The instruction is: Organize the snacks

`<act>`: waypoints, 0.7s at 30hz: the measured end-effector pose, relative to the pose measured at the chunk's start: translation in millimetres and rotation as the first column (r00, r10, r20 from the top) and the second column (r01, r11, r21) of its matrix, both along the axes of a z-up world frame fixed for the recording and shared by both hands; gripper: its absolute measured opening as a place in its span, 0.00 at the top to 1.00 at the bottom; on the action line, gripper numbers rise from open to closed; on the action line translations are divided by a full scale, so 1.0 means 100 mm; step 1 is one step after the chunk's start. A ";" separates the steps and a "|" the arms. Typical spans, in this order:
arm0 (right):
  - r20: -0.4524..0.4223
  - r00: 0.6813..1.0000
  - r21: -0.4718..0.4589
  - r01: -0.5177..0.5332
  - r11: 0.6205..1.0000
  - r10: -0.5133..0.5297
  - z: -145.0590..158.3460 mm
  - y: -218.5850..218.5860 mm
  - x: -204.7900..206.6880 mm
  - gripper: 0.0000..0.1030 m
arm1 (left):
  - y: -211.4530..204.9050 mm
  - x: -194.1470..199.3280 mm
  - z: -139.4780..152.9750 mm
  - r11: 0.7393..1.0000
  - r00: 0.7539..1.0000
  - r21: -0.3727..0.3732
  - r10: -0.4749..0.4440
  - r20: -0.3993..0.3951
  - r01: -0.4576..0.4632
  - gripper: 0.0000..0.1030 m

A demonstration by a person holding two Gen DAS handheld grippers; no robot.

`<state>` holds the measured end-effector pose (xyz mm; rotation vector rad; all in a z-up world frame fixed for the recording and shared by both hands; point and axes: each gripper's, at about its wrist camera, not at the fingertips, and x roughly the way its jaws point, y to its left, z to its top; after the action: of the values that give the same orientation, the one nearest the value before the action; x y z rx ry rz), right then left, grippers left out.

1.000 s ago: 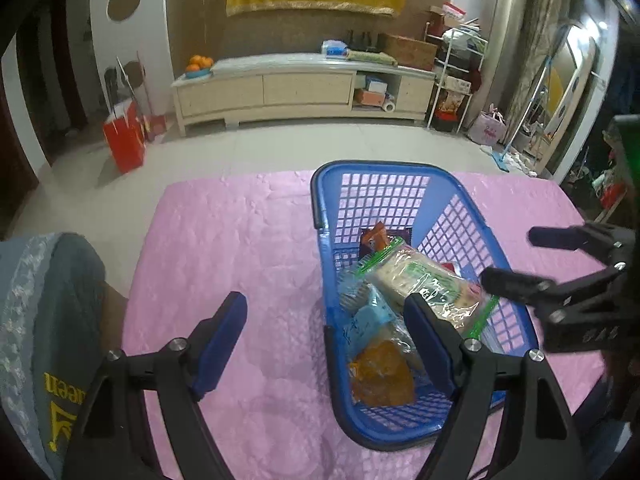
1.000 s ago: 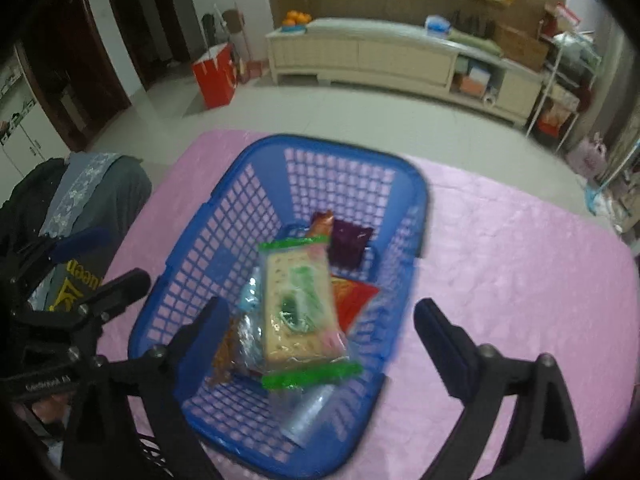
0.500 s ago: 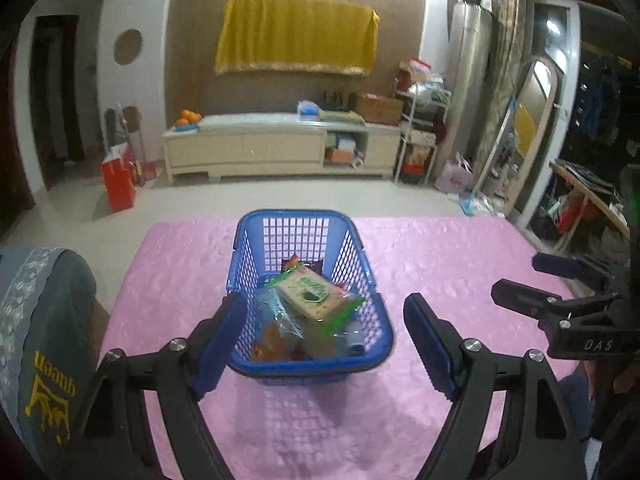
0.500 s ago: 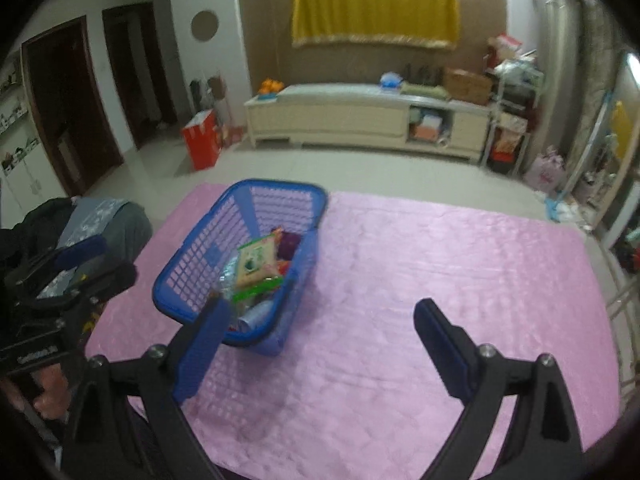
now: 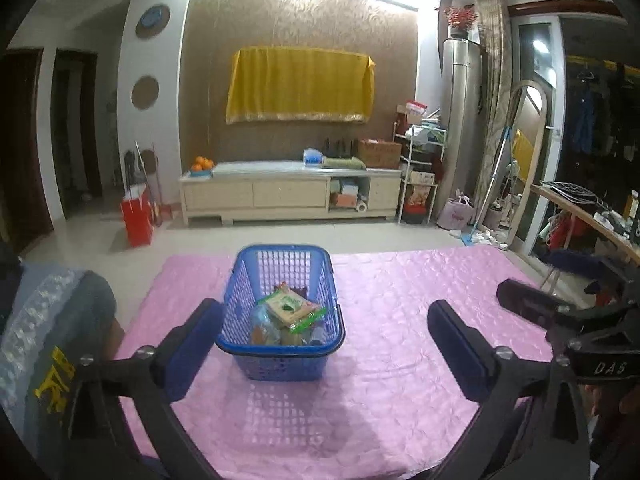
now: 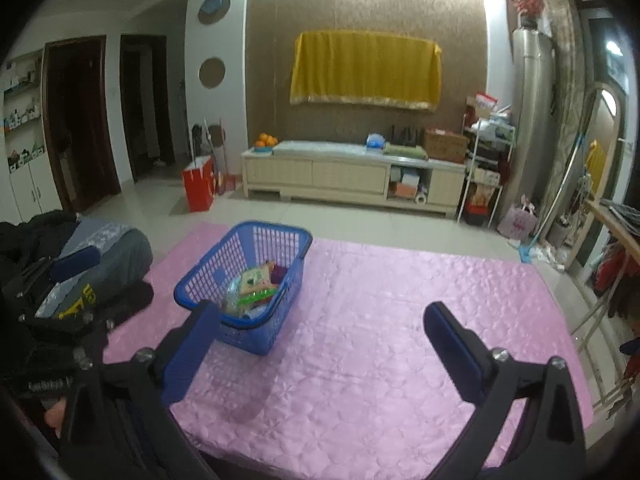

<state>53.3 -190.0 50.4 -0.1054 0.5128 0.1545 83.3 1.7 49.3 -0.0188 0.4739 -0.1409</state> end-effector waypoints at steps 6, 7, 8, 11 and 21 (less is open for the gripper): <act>0.092 0.994 -0.030 0.057 0.998 -0.054 0.19 0.00 -0.28 0.00 | -0.05 -0.23 0.23 1.000 0.998 -0.002 -0.017 0.060 0.018 0.01; 0.099 0.994 -0.024 0.057 0.998 -0.054 0.21 -0.01 -0.31 0.00 | -0.07 -0.26 0.26 1.000 0.997 0.001 -0.020 0.068 0.020 0.01; 0.103 0.993 -0.019 0.058 0.998 -0.056 0.22 -0.02 -0.34 0.00 | -0.08 -0.28 0.28 1.000 0.997 0.006 -0.024 0.074 0.023 0.01; 0.103 0.993 0.010 0.060 0.998 -0.061 0.25 -0.08 -0.43 0.00 | -0.12 -0.34 0.32 1.000 0.997 0.013 -0.020 0.081 0.019 0.01; 0.089 0.994 0.008 0.057 0.998 -0.058 0.20 -0.10 -0.56 0.00 | -0.13 -0.42 0.31 0.999 0.996 0.039 0.000 0.087 -0.003 0.01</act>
<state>-3.0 -200.4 70.9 -0.0911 0.4262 0.0945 41.3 -11.3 79.8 0.0248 0.3894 -0.1302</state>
